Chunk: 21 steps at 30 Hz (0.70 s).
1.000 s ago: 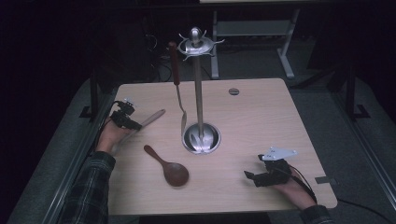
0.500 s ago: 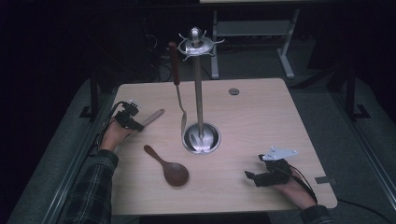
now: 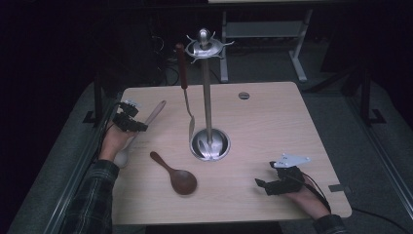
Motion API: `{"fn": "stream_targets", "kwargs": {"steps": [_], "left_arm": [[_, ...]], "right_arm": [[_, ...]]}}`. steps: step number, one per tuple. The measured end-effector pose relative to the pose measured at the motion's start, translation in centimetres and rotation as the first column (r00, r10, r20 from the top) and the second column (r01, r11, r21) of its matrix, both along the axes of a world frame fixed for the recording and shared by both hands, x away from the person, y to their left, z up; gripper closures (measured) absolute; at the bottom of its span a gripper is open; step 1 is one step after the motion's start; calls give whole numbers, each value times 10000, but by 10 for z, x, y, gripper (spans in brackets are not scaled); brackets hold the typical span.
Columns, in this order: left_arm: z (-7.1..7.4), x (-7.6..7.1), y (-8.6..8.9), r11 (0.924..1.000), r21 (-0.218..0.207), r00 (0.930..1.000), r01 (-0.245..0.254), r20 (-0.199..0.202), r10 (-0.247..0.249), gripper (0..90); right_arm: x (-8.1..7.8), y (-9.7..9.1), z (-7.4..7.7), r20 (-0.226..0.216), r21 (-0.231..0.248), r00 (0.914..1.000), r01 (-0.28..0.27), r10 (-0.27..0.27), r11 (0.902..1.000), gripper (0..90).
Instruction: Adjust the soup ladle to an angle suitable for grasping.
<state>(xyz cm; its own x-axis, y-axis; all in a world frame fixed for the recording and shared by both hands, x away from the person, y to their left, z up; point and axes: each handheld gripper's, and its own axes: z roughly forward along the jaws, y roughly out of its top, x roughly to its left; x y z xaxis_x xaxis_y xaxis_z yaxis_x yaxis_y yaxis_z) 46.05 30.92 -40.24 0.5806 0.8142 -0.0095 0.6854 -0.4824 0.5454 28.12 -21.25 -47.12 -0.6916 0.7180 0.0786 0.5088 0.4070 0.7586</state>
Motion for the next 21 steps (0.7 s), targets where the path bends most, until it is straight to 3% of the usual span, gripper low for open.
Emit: {"fn": "stream_targets", "kwargs": {"steps": [4, 5, 11, 14, 15, 21], "left_arm": [[12, -13, 4, 9979, -646, 9968, 7, 800, 45, 768], [15, -18, 6, 9954, -957, 9941, -22, 1077, 126, 768], [32, -39, 11, 9865, -1618, 9762, 269, 2166, 89, 768], [40, -49, 10, 9785, -2010, 9657, 463, 2596, 76, 768], [44, -54, 9, 9722, -2287, 9603, 503, 2784, 158, 768], [57, -76, 5, 9534, -2862, 9407, 958, 3391, 72, 768]], "right_arm": [[0, 1, 0, -22, -46, 10000, -30, 30, 10000, 128], [0, 2, 0, -9, -39, 10000, -47, 47, 10000, 129], [0, 1, 1, 3, 89, 10000, 2, -2, 10000, 127], [0, 1, 1, -6, 161, 10000, 25, -25, 9999, 127], [0, 1, 1, -13, 153, 10000, 27, -26, 9999, 127], [0, 1, 3, 62, 227, 10000, -3, 1, 9997, 126]]}}
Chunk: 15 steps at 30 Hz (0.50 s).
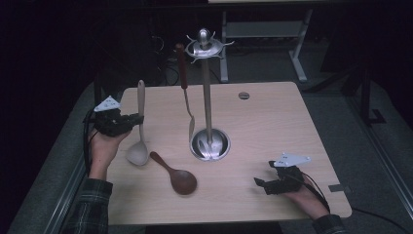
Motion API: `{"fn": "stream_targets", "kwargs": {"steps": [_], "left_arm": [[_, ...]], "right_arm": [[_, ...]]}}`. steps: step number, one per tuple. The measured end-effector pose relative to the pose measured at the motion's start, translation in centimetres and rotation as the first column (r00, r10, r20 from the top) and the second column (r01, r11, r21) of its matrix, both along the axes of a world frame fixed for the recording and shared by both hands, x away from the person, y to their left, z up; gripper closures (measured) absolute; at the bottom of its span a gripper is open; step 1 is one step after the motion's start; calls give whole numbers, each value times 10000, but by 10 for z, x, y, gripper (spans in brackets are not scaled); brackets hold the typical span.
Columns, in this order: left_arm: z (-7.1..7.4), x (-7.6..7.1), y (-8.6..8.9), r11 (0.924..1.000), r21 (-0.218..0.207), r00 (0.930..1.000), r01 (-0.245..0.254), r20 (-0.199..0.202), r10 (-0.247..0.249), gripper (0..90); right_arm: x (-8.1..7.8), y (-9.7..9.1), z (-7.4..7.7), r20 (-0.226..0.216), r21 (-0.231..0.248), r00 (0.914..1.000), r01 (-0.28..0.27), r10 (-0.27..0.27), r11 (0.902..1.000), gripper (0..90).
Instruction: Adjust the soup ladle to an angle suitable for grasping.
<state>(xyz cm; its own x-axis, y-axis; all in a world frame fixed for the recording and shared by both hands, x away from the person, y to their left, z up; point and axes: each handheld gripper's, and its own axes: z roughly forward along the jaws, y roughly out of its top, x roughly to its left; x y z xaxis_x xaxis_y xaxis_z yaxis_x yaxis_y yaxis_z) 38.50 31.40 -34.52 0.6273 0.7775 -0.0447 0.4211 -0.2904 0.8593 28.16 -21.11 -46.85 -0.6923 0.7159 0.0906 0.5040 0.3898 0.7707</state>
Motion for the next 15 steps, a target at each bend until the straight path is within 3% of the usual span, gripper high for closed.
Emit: {"fn": "stream_targets", "kwargs": {"steps": [4, 9, 15], "left_arm": [[4, -12, -2, 9987, -467, 9995, 226, 218, -216, 768], [8, -24, -4, 9951, -857, 9981, 489, 411, -455, 768], [17, -36, -11, 9916, -1017, 9953, 801, 618, -741, 768]], "right_arm": [[0, -1, 3, 114, 194, 9999, -18, 16, 9998, 121], [2, -1, 10, 174, 1051, 9998, 111, -130, 9944, 116], [5, 4, 23, 243, 770, 9996, 148, -167, 9969, 121]]}}
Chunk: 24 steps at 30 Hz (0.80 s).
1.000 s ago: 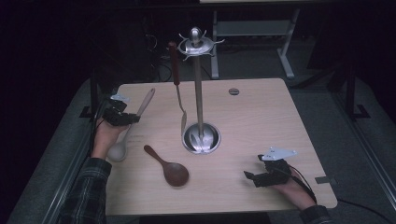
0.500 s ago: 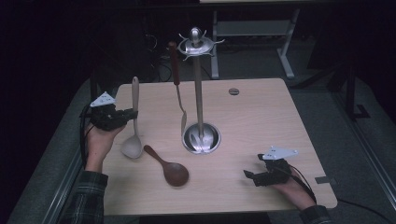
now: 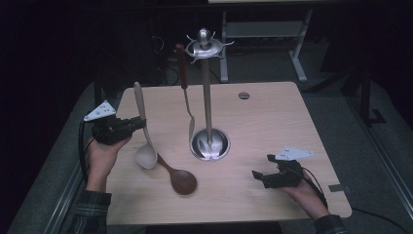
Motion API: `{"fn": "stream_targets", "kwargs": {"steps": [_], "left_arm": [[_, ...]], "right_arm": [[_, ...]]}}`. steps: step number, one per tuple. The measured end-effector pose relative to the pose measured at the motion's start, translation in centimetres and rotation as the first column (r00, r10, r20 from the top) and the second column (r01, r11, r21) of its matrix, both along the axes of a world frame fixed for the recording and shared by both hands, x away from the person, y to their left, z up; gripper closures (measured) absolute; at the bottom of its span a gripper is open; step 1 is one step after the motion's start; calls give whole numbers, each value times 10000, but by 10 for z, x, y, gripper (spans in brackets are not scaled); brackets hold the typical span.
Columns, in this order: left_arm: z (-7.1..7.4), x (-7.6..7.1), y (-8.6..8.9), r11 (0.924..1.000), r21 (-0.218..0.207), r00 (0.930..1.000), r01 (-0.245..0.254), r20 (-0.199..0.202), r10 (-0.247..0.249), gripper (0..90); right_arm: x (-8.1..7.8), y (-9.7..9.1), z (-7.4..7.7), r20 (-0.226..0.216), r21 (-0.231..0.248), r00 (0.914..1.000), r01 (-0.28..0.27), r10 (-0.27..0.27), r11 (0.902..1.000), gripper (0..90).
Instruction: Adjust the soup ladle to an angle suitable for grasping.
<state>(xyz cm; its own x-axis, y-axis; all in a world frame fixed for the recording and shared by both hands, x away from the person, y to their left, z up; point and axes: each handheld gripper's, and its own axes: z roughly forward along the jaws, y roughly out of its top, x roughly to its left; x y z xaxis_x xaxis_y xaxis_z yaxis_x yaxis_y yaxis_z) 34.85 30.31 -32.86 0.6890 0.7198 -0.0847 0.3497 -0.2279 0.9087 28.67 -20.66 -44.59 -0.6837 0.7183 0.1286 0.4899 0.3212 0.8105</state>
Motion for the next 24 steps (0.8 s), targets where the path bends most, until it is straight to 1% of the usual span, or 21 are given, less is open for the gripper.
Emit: {"fn": "stream_targets", "kwargs": {"steps": [1, 3, 4, 6, 7, 8, 10, 15, 17, 20, 24], "left_arm": [[2, -2, -1, 10000, -17, 10000, 34, 21, -34, 768], [5, -7, -4, 9999, -4, 9999, 102, 59, -102, 768], [6, -9, -5, 9999, -39, 9999, 114, 86, -114, 768], [10, -15, -8, 9998, -93, 9997, 187, 149, -186, 768], [12, -18, -11, 9996, -205, 9997, 186, 181, -183, 768], [13, -20, -11, 9995, -169, 9994, 250, 228, -247, 768], [15, -25, -15, 9991, -288, 9992, 315, 237, -309, 768], [21, -33, -25, 9977, -354, 9980, 582, 281, -572, 768], [22, -35, -31, 9962, -525, 9972, 698, 293, -683, 768], [24, -39, -41, 9942, -528, 9953, 937, 311, -921, 768], [24, -41, -53, 9909, -482, 9918, 1254, 314, -1240, 768]], "right_arm": [[1, 1, 2, 15, 17, 10000, -49, 49, 10000, 116], [3, 3, 7, -134, 6, 9999, -104, 104, 9999, 106], [4, 4, 11, -303, 100, 9994, -179, 182, 9998, 107], [6, 7, 16, -356, 225, 9991, -214, 222, 9995, 109], [7, 8, 18, -351, 261, 9990, -272, 282, 9993, 132], [7, 9, 22, -313, 318, 9992, -258, 268, 9992, 138], [9, 11, 26, -219, 365, 9995, -228, 236, 9991, 163], [14, 16, 38, -75, 758, 9996, -276, 282, 9967, 248], [16, 18, 43, -6, 804, 9996, -273, 274, 9964, 287], [19, 22, 52, 5, 1026, 9996, -290, 291, 9943, 347], [22, 28, 59, 13, 1178, 9991, -424, 426, 9921, 381]]}}
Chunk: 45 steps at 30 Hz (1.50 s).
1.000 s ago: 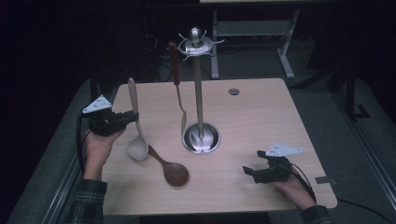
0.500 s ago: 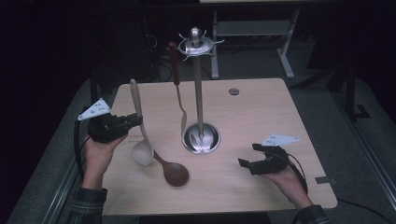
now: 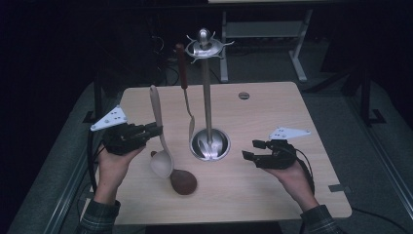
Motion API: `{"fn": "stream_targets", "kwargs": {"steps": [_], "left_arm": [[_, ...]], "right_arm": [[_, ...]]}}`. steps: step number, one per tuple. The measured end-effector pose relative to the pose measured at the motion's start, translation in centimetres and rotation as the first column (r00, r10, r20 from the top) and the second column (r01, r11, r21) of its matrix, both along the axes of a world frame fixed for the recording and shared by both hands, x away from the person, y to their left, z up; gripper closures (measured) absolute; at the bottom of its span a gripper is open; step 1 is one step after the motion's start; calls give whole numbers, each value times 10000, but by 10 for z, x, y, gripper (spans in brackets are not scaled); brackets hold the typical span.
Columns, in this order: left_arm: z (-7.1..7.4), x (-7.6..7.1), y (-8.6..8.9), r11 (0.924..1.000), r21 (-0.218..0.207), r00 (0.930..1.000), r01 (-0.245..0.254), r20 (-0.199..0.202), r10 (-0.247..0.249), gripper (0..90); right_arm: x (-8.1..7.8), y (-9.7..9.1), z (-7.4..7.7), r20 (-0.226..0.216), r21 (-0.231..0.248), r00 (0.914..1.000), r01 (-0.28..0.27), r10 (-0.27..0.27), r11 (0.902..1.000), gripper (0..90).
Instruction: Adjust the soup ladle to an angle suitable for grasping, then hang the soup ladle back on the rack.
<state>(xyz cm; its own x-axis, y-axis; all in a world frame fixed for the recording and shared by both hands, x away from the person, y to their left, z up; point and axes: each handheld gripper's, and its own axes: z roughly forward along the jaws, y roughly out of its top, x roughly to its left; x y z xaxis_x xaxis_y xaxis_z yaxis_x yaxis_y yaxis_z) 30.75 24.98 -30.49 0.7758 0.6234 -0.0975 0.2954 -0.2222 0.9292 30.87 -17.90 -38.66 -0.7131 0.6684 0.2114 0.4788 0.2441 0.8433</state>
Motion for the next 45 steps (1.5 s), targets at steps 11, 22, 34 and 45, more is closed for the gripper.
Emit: {"fn": "stream_targets", "kwargs": {"steps": [11, 22, 34, 45], "left_arm": [[-6, -4, -38, 9978, 33, 9978, 655, -118, -655, 767], [-18, -2, -72, 9942, 57, 9937, 1077, -319, -1075, 767], [-28, -2, -99, 9919, 189, 9917, 1255, -288, -1249, 767], [-30, -4, -102, 9906, 14, 9903, 1369, -241, -1369, 766]], "right_arm": [[5, 12, 22, 16, 688, 9991, -432, 432, 9967, 478], [5, 32, 49, 594, 1155, 9937, -1011, 948, 9881, 559], [6, 64, 69, 1037, 1891, 9783, -1964, 1794, 9621, 570], [15, 92, 71, 1183, 2031, 9706, -2304, 2097, 9517, 617]]}}
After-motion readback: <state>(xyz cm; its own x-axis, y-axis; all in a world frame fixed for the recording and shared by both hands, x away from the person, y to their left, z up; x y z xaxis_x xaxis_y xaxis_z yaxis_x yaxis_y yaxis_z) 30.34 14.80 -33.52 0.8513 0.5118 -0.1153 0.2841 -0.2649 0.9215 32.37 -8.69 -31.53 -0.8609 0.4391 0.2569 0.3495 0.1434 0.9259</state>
